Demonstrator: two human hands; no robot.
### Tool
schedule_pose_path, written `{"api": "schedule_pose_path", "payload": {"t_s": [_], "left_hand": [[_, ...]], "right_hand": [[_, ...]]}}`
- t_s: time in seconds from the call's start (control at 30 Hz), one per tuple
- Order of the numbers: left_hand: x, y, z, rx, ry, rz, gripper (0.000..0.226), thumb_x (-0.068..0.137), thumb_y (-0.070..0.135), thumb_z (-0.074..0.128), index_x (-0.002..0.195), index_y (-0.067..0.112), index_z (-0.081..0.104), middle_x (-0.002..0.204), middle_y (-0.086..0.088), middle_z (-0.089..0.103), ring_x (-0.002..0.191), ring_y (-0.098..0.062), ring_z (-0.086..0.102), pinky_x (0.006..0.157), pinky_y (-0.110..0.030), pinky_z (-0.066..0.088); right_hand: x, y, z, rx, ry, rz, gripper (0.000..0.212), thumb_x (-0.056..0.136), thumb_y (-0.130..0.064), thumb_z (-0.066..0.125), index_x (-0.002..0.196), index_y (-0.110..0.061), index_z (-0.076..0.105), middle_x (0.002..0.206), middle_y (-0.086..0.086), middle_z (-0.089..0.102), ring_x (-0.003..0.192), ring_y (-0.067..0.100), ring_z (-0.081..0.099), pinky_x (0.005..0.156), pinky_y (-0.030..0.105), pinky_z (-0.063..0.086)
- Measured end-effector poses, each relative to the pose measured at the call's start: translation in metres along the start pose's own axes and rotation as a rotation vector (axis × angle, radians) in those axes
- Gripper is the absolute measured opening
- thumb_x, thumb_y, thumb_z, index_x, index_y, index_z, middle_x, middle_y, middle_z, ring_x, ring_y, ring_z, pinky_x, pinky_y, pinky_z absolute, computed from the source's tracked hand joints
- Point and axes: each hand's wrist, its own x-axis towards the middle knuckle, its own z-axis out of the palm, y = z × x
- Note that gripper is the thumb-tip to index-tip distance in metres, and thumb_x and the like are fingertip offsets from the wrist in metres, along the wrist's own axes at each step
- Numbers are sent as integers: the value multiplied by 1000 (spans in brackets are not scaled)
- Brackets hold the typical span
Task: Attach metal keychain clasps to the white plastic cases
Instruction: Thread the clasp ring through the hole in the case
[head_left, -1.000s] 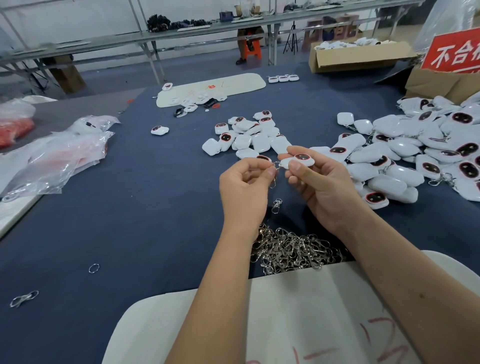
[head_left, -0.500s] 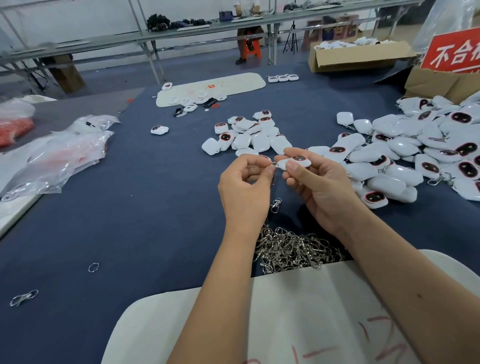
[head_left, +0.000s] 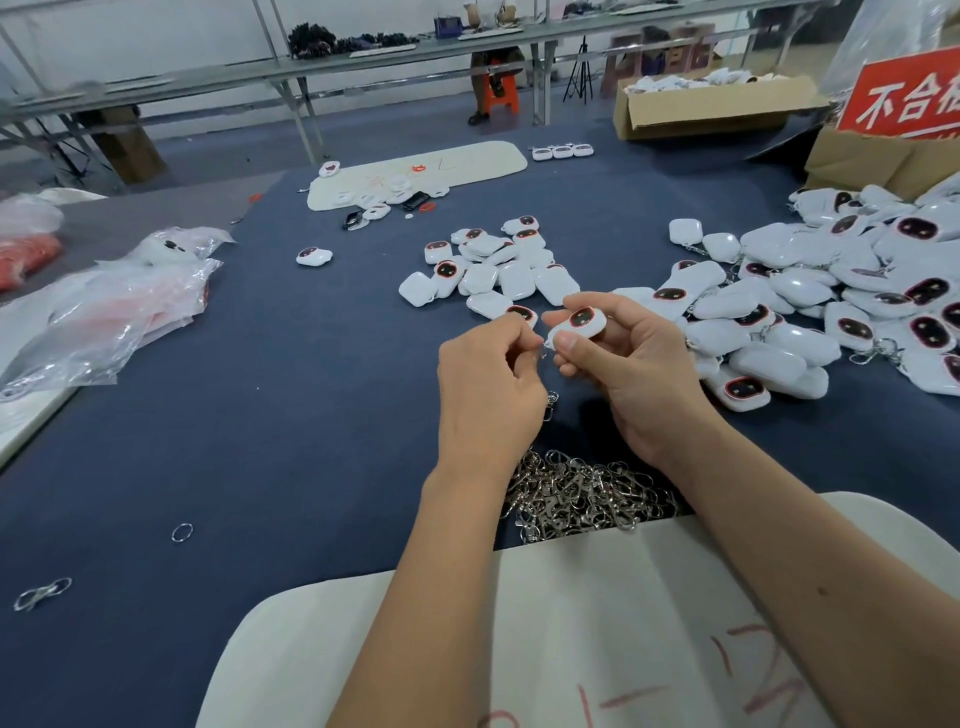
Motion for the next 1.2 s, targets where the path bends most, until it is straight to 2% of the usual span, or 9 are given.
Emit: {"api": "schedule_pose_path", "payload": {"t_s": [0.1,0.27,0.37,0.5,0.73,0.83,0.93,1.07,1.2], "left_hand": [[1,-4,-3,65,-64,-3,18,89,0,65,79,14,69,72,1,68,71,-22,64,68,-43,53],[4,-1,0,-151,-1,-165,11,90,6,74,88,17,76,78,9,73,73,-4,67,65,-11,47],[6,0,2,-324,-33,-321,11,91,9,73,96,18,77,80,4,73,75,-5,67,70,-17,51],[7,4,2,-511,-51,-380,10,92,7,73,95,15,77,93,-4,78,86,-10,69,83,-25,58],[6,7,1,-730,28,-429,10,90,-2,73,91,8,74,76,-9,76,73,-15,72,70,-23,57],[6,8,2,-674,72,-394,14,88,-5,74,87,9,74,76,-9,76,73,-18,73,72,-26,58],[6,6,3,-450,94,-288,15,87,-1,76,82,14,75,82,-3,76,78,-22,73,76,-31,60],[1,5,2,-214,88,-114,14,87,0,74,79,12,73,75,10,71,64,-11,62,62,-20,51],[0,1,1,-31,53,12,18,87,-2,67,75,11,68,68,2,66,62,-21,58,62,-39,49]], "right_hand": [[-1,0,1,-83,-3,-10,30,91,4,73,118,-8,66,109,10,78,72,14,67,70,23,57],[0,-4,2,58,-1,33,34,93,1,70,126,-5,64,116,12,76,70,11,65,68,18,55],[0,-7,2,179,-7,79,40,87,-9,72,126,-9,64,115,12,76,71,9,66,67,15,54],[1,-10,2,282,-21,117,43,83,-13,71,125,-11,65,96,2,77,69,6,66,66,13,54],[1,-8,4,258,-11,114,45,83,-12,71,126,-6,64,112,13,75,73,8,69,66,15,55],[2,-6,4,240,0,106,47,83,-13,72,128,-4,63,113,13,75,74,8,70,67,15,55],[2,-5,3,219,5,92,46,82,-15,75,126,-5,64,118,14,75,75,8,69,70,16,56],[2,-4,2,164,-2,60,43,82,-17,76,122,-8,65,117,11,77,74,8,67,71,18,55],[0,-4,3,22,-19,-5,40,82,-15,77,119,-9,65,113,10,77,73,10,65,73,22,55]]}}
